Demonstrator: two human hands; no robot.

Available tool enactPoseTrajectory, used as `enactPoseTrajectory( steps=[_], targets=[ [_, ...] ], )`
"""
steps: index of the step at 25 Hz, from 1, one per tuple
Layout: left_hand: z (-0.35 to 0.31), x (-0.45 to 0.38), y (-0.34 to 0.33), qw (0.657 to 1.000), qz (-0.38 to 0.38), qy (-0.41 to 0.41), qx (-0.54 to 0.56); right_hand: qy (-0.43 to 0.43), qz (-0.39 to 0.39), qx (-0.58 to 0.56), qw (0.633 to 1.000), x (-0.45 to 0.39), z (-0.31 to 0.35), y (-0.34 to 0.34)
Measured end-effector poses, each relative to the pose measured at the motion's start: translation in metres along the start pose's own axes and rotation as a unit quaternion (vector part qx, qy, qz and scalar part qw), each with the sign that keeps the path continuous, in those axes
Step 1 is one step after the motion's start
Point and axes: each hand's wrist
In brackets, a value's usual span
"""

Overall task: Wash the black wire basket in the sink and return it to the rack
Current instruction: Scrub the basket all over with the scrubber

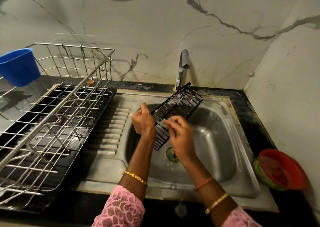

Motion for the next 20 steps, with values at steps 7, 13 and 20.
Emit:
enactPoseTrajectory(
  steps=[7,13,20],
  targets=[
    [0.004,0.003,0.001,1.0,0.002,0.015,-0.016,-0.012,0.024,-0.004,1.0,-0.009,0.005,0.003],
    [0.0,0.006,0.002,1.0,0.006,0.013,0.005,-0.016,0.04,-0.012,0.999,-0.017,0.015,-0.001],
    [0.003,0.003,0.002,1.0,0.0,-0.003,0.002,-0.047,-0.01,-0.037,0.998,0.012,0.004,0.012]
  ],
)
Point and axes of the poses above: each hand's wrist, its own x-axis away from the middle knuckle, its own y-axis out of the back of the hand, z = x × y, and after that the axes turned 6 degrees about z, right-handed
